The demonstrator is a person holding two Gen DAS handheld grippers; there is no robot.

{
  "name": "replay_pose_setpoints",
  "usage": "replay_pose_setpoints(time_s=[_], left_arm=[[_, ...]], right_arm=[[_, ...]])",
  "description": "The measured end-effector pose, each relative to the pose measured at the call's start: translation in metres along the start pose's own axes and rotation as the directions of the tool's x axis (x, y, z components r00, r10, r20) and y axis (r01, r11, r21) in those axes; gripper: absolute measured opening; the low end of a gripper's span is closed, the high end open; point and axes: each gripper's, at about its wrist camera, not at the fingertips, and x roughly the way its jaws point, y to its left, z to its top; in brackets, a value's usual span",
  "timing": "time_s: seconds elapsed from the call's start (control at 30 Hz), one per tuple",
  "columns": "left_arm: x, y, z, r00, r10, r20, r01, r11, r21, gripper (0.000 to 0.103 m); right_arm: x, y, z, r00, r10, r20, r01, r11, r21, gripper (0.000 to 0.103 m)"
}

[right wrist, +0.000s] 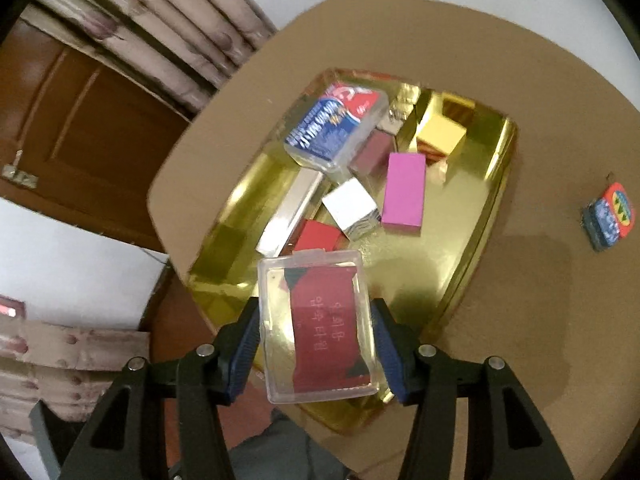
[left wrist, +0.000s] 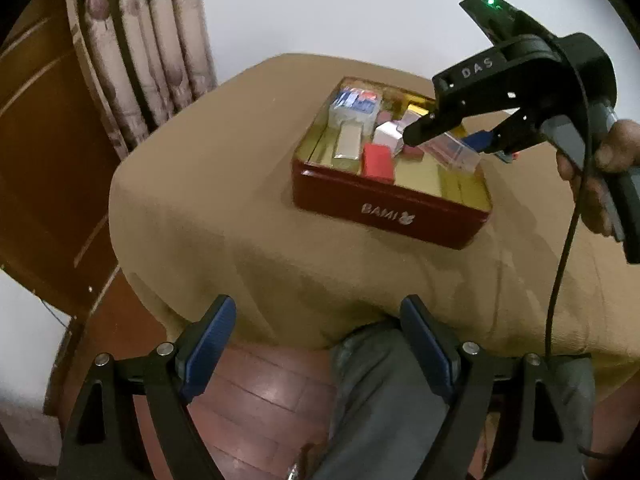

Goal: Organize rigid objects
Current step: 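Lower the clear box into the tin tray and open the right gripper, then move the left gripper toward the blue patterned tin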

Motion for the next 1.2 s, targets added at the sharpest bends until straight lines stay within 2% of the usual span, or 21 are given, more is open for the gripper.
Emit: replay_pose_setpoints(time_s=[0.17, 0.47, 0.63, 0.97, 1.03, 1.1, 1.17, 1.2], left_arm=[[0.008, 0.006, -0.001, 0.998, -0.043, -0.047, 0.041, 0.998, -0.037, 0.081], [-0.004, -0.003, -0.004, 0.999, -0.047, -0.017, 0.047, 0.999, 0.023, 0.081], [-0.006, -0.009, -0.006, 0.999, -0.047, -0.020, 0.048, 0.998, 0.048, 0.081], [-0.005, -0.017, -0.009, 0.999, -0.030, -0.025, 0.032, 0.996, 0.089, 0.081], [-0.005, -0.017, -0.008, 0.999, -0.025, -0.021, 0.026, 0.995, 0.095, 0.081], [-0.005, -0.016, -0.008, 0.999, -0.027, -0.019, 0.028, 0.995, 0.091, 0.081], [-0.005, -0.016, -0.009, 0.999, -0.027, -0.019, 0.029, 0.996, 0.088, 0.081], [-0.006, -0.017, -0.009, 1.000, -0.023, -0.015, 0.024, 0.996, 0.089, 0.081]], right_arm=[[0.020, 0.006, 0.006, 0.995, -0.103, -0.013, 0.103, 0.995, 0.002, 0.055], [0.038, 0.006, 0.010, 0.961, -0.277, -0.024, 0.276, 0.961, -0.010, 0.056], [0.043, 0.006, 0.015, 0.950, -0.310, -0.039, 0.310, 0.951, 0.008, 0.056], [0.035, -0.002, 0.015, 0.968, -0.249, -0.001, 0.249, 0.968, 0.033, 0.056], [0.019, -0.004, 0.012, 0.976, -0.209, 0.055, 0.206, 0.977, 0.048, 0.056], [-0.003, -0.013, 0.006, 0.982, -0.127, 0.137, 0.118, 0.990, 0.074, 0.056], [-0.029, -0.030, -0.006, 0.968, -0.083, 0.237, 0.059, 0.993, 0.107, 0.056], [-0.042, -0.042, -0.014, 0.952, -0.078, 0.295, 0.043, 0.991, 0.124, 0.056]])
